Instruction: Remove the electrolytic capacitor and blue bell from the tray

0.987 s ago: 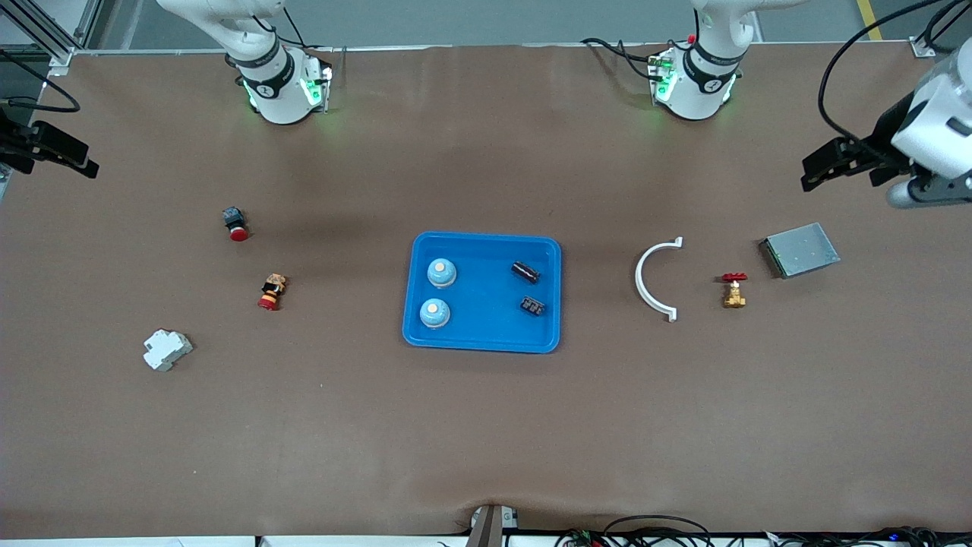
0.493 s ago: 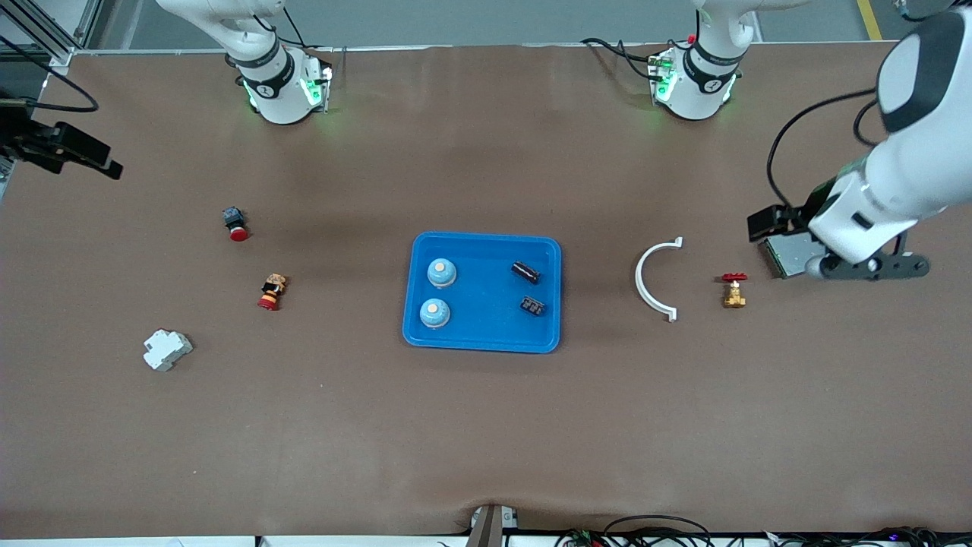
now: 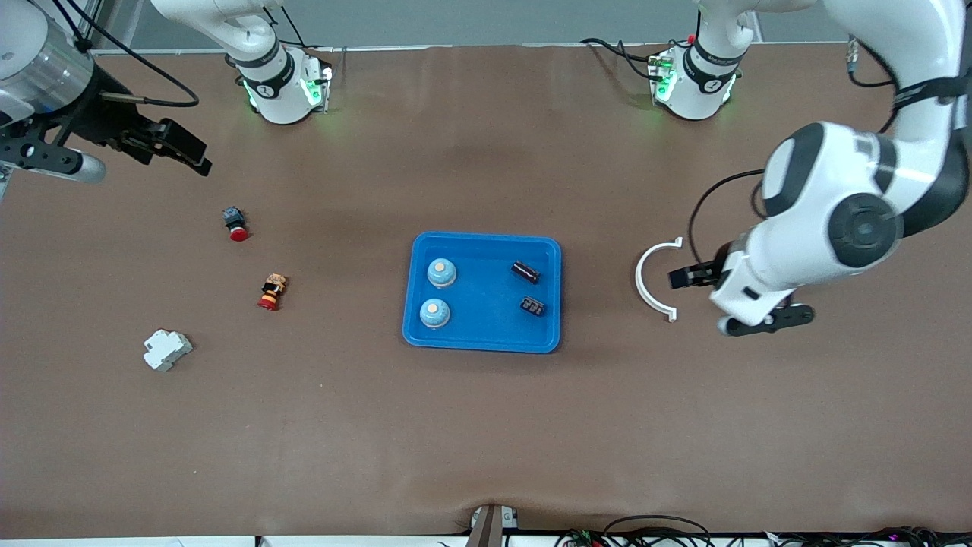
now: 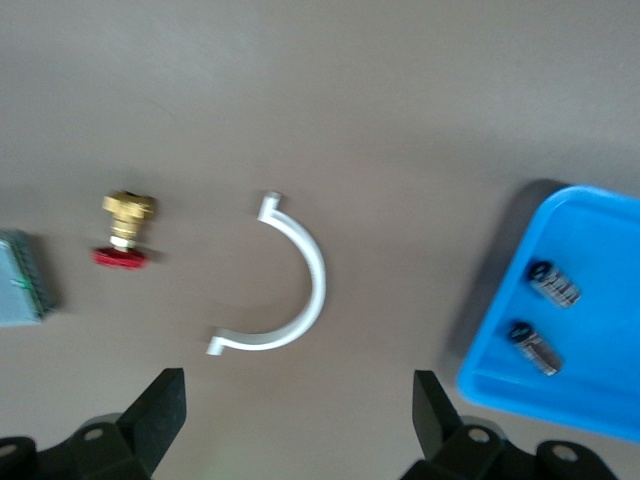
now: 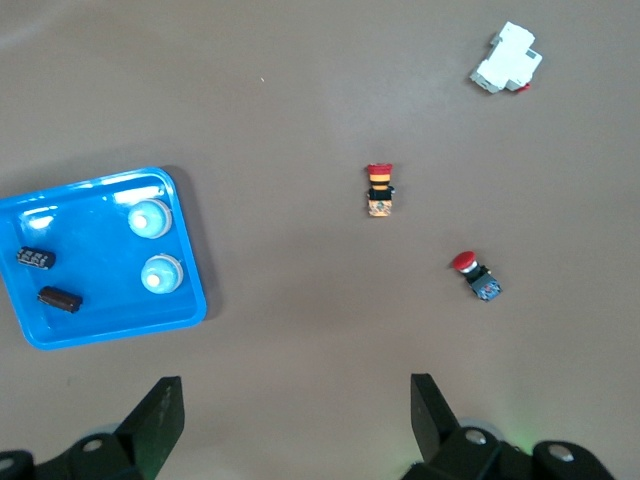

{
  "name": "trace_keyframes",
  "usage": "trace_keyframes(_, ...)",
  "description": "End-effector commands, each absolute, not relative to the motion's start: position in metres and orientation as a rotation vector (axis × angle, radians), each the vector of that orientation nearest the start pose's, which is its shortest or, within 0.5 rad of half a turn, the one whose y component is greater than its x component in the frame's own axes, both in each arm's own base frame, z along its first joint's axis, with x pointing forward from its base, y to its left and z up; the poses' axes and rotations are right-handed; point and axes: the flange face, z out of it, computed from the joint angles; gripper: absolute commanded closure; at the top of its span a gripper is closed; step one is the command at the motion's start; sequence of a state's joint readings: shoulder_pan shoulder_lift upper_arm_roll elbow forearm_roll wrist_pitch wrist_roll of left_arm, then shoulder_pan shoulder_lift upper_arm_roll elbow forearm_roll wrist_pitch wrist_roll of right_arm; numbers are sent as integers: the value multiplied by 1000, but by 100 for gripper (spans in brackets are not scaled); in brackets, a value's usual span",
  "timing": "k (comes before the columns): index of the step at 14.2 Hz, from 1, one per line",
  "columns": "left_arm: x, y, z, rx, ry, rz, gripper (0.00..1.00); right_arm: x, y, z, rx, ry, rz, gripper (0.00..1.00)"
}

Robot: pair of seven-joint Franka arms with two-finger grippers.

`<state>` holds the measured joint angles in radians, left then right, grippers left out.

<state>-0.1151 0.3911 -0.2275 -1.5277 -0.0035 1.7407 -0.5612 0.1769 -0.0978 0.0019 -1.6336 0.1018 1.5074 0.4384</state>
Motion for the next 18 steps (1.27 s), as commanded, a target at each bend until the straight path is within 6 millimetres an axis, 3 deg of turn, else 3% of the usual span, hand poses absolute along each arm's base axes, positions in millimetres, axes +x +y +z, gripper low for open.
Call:
trace_keyframes(1,619,-264,401,-3117,-569,284,0,529,98,622,-2960,448,111,0)
trace_keyframes(4,611,-335,362,-3118,-884,226,0,545,91,601,-2938,458,149,0)
trace_keyframes(7,590,-385,309,-3075,-948,267,2,559,77,598,-2918,501,149,0)
trace_keyframes(10,578,-394,263,-2979,-1032,320,12,560,68,603,-2918,525,146,0)
trace_keyframes(12,563,-415,234,-2926,-1123,312,19,565,72,590,-2920,528,175,0)
trace_keyframes(14,558,-423,216,-2892,-1291,278,21,574,88,571,-2939,498,209,0)
trace_keyframes(18,541,-437,194,-2856,-1302,298,22,581,109,542,-2976,459,278,0)
